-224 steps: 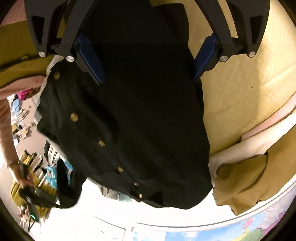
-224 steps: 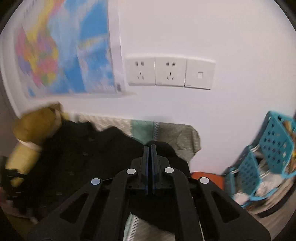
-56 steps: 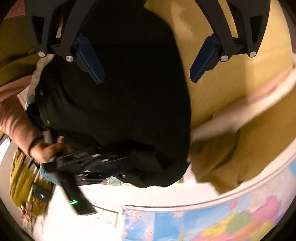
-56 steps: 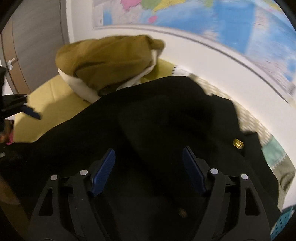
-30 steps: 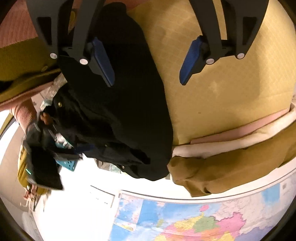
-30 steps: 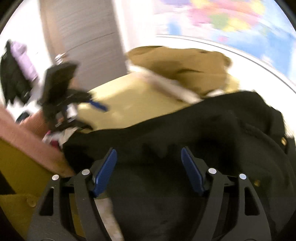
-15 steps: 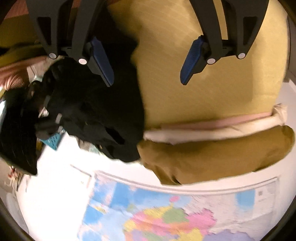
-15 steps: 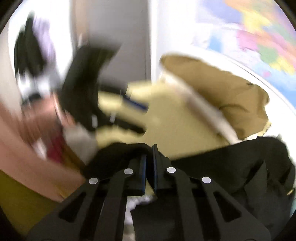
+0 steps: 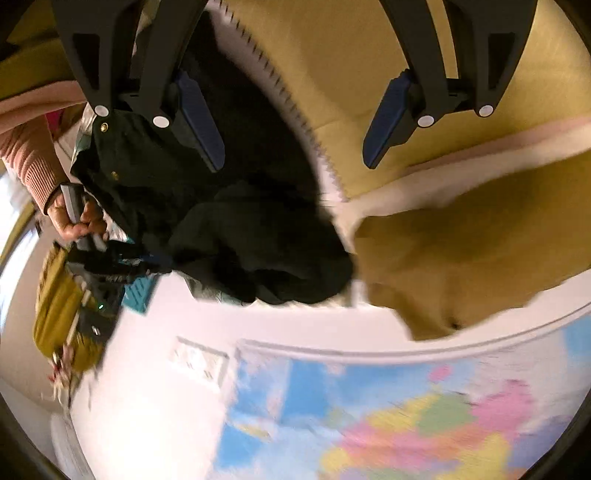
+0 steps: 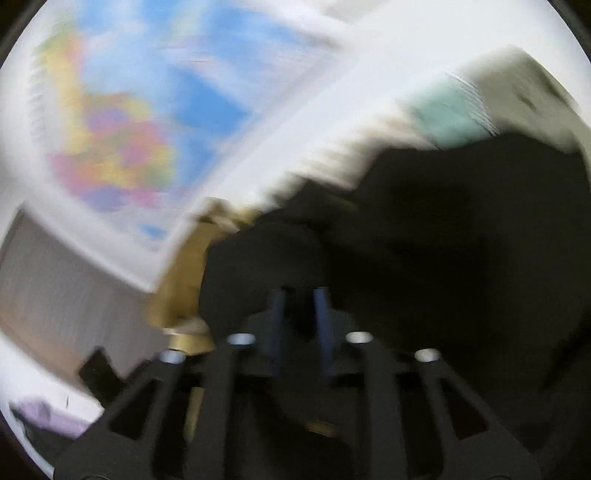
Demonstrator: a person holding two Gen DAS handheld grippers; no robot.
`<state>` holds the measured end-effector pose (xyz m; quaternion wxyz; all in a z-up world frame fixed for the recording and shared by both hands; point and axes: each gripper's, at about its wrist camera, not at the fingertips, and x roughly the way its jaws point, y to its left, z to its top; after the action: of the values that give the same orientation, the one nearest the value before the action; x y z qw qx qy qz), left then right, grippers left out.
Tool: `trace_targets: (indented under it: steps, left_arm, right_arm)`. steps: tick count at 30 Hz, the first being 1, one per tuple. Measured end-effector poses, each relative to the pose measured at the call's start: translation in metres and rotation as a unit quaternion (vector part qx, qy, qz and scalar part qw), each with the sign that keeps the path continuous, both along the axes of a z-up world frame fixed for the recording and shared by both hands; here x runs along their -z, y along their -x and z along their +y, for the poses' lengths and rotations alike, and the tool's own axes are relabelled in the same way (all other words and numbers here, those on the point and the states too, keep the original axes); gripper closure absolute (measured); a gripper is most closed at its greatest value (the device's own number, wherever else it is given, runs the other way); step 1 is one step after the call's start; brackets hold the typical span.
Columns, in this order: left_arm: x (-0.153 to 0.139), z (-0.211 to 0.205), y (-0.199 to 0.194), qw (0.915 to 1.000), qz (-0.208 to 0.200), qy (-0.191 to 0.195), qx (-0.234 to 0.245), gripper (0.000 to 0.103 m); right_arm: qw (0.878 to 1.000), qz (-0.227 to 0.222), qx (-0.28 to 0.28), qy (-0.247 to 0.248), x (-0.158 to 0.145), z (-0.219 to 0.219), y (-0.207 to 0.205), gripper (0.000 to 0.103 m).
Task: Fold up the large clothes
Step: 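Lift the jacket edge with the right tool and fold it over the body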
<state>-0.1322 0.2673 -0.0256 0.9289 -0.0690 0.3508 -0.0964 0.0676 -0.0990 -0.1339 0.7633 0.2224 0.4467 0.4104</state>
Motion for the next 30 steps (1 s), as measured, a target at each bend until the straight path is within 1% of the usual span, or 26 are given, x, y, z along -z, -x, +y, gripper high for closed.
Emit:
trace_targets:
  steps: [1,3,4,5,6,8,9,10,11,13,14,15,16,17,18,19,20,21,23,24,25,26,27,28,29,30]
  left_arm:
    - [0.005,-0.007,-0.016,0.9999,0.009,-0.003,0.008,0.028]
    - [0.014,-0.017,-0.041,0.9995,0.026,-0.009,0.015,0.028]
    - [0.018,-0.020,-0.052,0.9993,0.034,-0.011,0.013,0.028]
    - [0.021,-0.022,-0.061,0.9991,0.039,-0.012,0.014,0.028]
    - [0.025,-0.025,-0.072,0.9989,0.043,-0.014,0.013,0.028]
    - [0.027,-0.028,-0.089,0.9989,0.046,-0.012,0.008,0.028]
    - [0.026,-0.028,-0.094,0.9989,0.045,-0.008,0.007,0.028]
    - [0.025,-0.028,-0.099,0.9990,0.043,-0.006,0.005,0.028]
    - [0.024,-0.028,-0.103,0.9991,0.042,-0.005,0.004,0.028]
    - [0.021,-0.032,-0.110,0.9992,0.040,-0.009,0.001,0.028]
    - [0.020,-0.033,-0.111,0.9992,0.040,-0.011,0.001,0.028]
    - [0.019,-0.034,-0.112,0.9991,0.039,-0.014,0.001,0.028]
    - [0.018,-0.036,-0.113,0.9991,0.038,-0.018,0.000,0.028]
    - [0.016,-0.037,-0.114,0.9991,0.036,-0.021,0.000,0.028]
    - [0.015,-0.038,-0.115,0.9991,0.036,-0.022,0.001,0.028]
    - [0.013,-0.038,-0.116,0.9991,0.035,-0.023,0.001,0.028]
    - [0.011,-0.038,-0.117,0.9991,0.034,-0.024,0.000,0.028]
    - [0.009,-0.038,-0.116,0.9991,0.032,-0.026,0.000,0.028]
    - [0.004,-0.036,-0.117,0.9992,0.028,-0.027,-0.001,0.028]
    - [-0.001,-0.035,-0.118,0.9993,0.023,-0.029,-0.002,0.028]
    - [-0.008,-0.033,-0.119,0.9995,0.013,-0.028,-0.003,0.028]
    - [-0.016,-0.030,-0.121,0.9997,0.003,-0.024,-0.005,0.028]
    - [-0.023,-0.028,-0.122,0.9997,-0.007,-0.021,-0.007,0.028]
    - [-0.031,-0.026,-0.123,0.9997,-0.019,-0.015,-0.009,0.028]
    - [-0.038,-0.024,-0.124,0.9995,-0.031,-0.006,-0.008,0.028]
    - [-0.042,-0.024,-0.124,0.9992,-0.039,0.001,-0.006,0.028]
  right_arm:
    - [1.000,0.010,0.008,0.016,0.013,-0.009,0.000,0.069]
    - [0.999,0.013,0.011,0.030,0.022,-0.022,0.006,0.054]
    - [0.999,-0.003,0.015,0.043,0.018,-0.028,0.010,0.045]
    - [0.998,-0.025,0.012,0.051,0.011,-0.032,0.017,0.043]
    - [0.997,-0.044,0.007,0.060,0.007,-0.025,0.019,0.041]
    - [0.989,-0.109,-0.005,0.098,-0.017,-0.010,0.034,0.032]
    - [0.981,-0.151,-0.017,0.117,-0.030,0.003,0.041,0.024]
    - [0.971,-0.191,-0.027,0.139,-0.041,0.019,0.047,0.019]
    - [0.963,-0.218,-0.035,0.157,-0.048,0.035,0.050,0.015]
    - [0.942,-0.267,-0.073,0.190,-0.057,0.075,0.055,0.014]
    - [0.935,-0.280,-0.084,0.200,-0.058,0.088,0.055,0.014]
    - [0.926,-0.294,-0.101,0.213,-0.058,0.107,0.053,0.014]
    - [0.912,-0.311,-0.120,0.241,-0.054,0.131,0.050,0.014]
    - [0.903,-0.318,-0.123,0.260,-0.050,0.139,0.049,0.016]
    - [0.895,-0.322,-0.124,0.284,-0.044,0.153,0.042,0.019]
    - [0.895,-0.314,-0.124,0.292,-0.041,0.162,0.032,0.046]
    - [0.905,-0.292,-0.133,0.277,-0.042,0.163,0.023,0.075]
    - [0.919,-0.268,-0.136,0.254,-0.045,0.160,0.013,0.078]
    - [0.941,-0.251,-0.116,0.193,-0.066,0.137,0.002,0.085]
    - [0.953,-0.243,-0.109,0.144,-0.083,0.121,-0.001,0.086]
    - [0.961,-0.242,-0.097,0.092,-0.104,0.101,-0.002,0.087]
    - [0.965,-0.241,-0.083,0.055,-0.120,0.087,-0.003,0.087]
    - [0.968,-0.242,-0.064,0.007,-0.139,0.063,-0.005,0.087]
    - [0.967,-0.248,-0.034,-0.051,-0.158,0.029,-0.005,0.088]
    - [0.965,-0.250,-0.013,-0.083,-0.167,0.008,-0.006,0.088]
    - [0.960,-0.256,0.017,-0.114,-0.174,-0.020,-0.006,0.088]
